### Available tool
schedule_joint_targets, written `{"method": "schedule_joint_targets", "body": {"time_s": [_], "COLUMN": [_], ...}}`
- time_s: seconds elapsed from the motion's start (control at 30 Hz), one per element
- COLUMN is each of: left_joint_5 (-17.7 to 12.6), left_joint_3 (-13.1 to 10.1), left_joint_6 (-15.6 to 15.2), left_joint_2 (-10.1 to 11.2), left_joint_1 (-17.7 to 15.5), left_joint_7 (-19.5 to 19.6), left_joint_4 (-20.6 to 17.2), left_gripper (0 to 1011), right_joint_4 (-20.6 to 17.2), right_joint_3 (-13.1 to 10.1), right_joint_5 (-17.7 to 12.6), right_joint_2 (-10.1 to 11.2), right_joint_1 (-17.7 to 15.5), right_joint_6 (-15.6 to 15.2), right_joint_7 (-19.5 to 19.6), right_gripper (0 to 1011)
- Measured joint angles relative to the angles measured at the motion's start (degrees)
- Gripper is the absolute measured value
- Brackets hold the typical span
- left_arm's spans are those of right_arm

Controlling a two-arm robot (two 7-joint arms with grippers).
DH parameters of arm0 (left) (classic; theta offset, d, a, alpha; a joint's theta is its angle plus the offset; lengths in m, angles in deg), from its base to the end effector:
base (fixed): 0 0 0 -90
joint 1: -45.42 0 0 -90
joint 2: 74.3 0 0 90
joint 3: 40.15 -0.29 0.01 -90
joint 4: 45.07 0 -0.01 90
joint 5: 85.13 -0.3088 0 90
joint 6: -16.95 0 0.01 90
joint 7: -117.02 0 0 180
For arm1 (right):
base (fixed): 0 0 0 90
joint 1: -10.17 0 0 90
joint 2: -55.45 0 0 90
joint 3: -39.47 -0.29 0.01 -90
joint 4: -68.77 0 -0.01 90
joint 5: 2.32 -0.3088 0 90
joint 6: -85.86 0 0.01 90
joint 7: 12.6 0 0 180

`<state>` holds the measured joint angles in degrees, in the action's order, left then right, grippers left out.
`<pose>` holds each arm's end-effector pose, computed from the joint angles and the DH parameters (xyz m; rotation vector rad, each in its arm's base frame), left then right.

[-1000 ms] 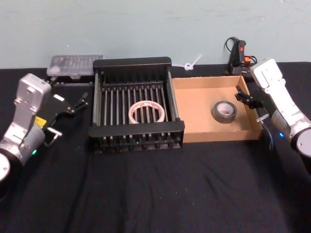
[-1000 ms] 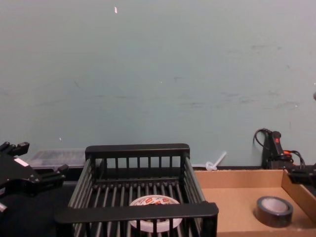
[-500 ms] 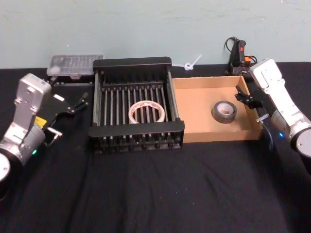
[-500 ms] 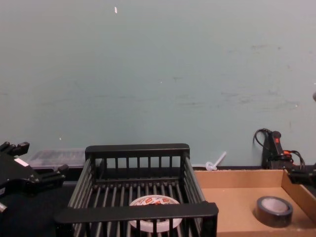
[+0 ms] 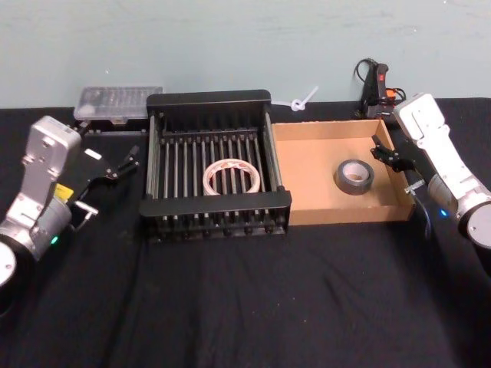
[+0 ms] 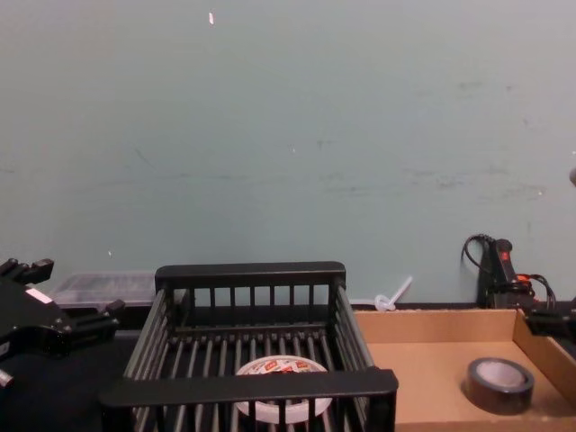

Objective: Pick up the white tape and place it into the black box , Pick up the silver tape and place it into the brown box.

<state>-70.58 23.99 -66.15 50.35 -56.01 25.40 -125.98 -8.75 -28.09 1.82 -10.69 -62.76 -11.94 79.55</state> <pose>0.3581 0.0827 -0.3022 0.3045 -0.2851 1.2480 0.3954 -0.0385 -0.2840 -0.5350 -0.3604 -1.3276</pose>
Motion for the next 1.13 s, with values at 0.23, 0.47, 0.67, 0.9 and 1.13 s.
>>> {"method": "schedule_joint_targets", "body": {"time_s": [0.23,0.47,0.67,0.9,1.13], "left_joint_5": [0.0,0.0,0.0,0.0,0.0], "left_joint_3": [0.0,0.0,0.0,0.0,0.0], "left_joint_6": [0.0,0.0,0.0,0.0,0.0], "left_joint_2": [0.0,0.0,0.0,0.0,0.0], "left_joint_1": [0.0,0.0,0.0,0.0,0.0], "left_joint_7": [0.0,0.0,0.0,0.0,0.0], "left_joint_4": [0.0,0.0,0.01,0.0,0.0], "left_gripper": [1001,1001,1002,1001,1001], "right_joint_4": [0.0,0.0,0.0,0.01,0.0], "right_joint_3": [0.0,0.0,0.0,0.0,0.0], "right_joint_5": [0.0,0.0,0.0,-0.01,-0.01], "right_joint_2": [0.0,0.0,0.0,0.0,0.0], "right_joint_1": [0.0,0.0,0.0,0.0,0.0], "right_joint_6": [0.0,0.0,0.0,0.0,0.0], "right_joint_7": [0.03,0.03,0.04,0.03,0.03], "right_gripper": [1002,1002,1002,1002,1002]}}
